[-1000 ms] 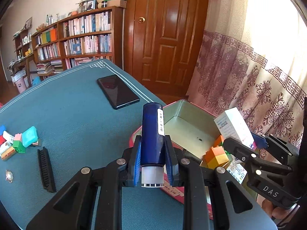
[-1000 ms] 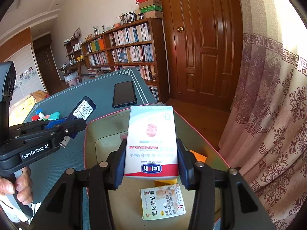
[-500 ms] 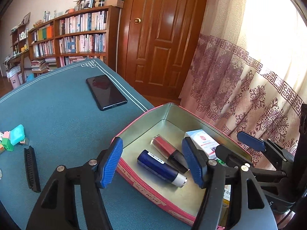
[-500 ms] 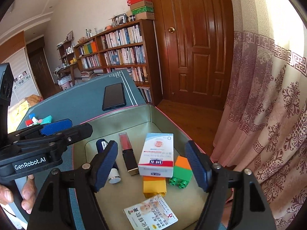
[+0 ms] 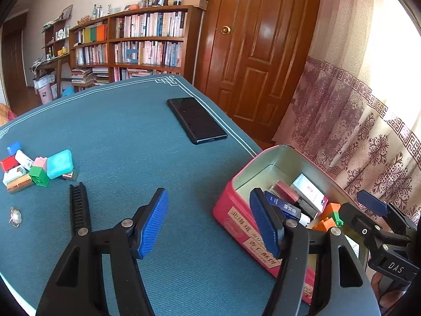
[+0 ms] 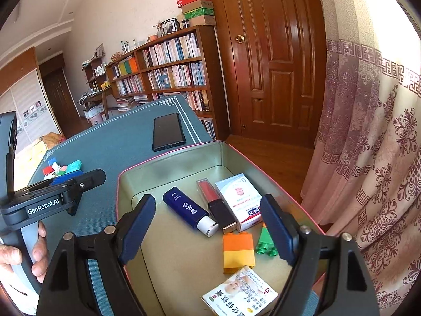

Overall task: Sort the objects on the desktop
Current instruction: 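Drop the white box and navy tube into the red tin by opening both tools, then move both tools back over the table toward the ring and black comb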

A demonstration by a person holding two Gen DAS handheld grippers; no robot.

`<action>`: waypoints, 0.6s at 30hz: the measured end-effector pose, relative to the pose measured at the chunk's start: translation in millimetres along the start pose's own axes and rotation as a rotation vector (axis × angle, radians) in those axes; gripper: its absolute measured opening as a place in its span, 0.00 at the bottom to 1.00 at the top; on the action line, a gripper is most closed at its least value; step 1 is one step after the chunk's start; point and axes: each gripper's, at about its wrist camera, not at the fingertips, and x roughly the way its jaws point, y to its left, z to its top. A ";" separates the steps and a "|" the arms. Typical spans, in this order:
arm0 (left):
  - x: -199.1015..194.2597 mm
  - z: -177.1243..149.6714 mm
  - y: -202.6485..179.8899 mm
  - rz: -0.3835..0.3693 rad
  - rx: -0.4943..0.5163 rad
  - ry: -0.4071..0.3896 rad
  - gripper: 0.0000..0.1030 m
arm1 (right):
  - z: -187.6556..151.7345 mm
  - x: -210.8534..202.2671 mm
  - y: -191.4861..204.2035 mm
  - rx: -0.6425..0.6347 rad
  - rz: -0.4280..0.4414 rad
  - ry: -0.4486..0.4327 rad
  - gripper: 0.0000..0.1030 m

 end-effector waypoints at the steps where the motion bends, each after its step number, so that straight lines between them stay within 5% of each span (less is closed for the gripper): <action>1: -1.8 -0.9 4.7 0.013 -0.006 -0.003 0.66 | 0.1 0.6 3.5 -0.004 0.008 0.002 0.84; 18: -33.3 -25.4 108.5 0.178 -0.161 -0.025 0.66 | -4.6 1.2 92.4 -0.168 0.133 -0.032 1.00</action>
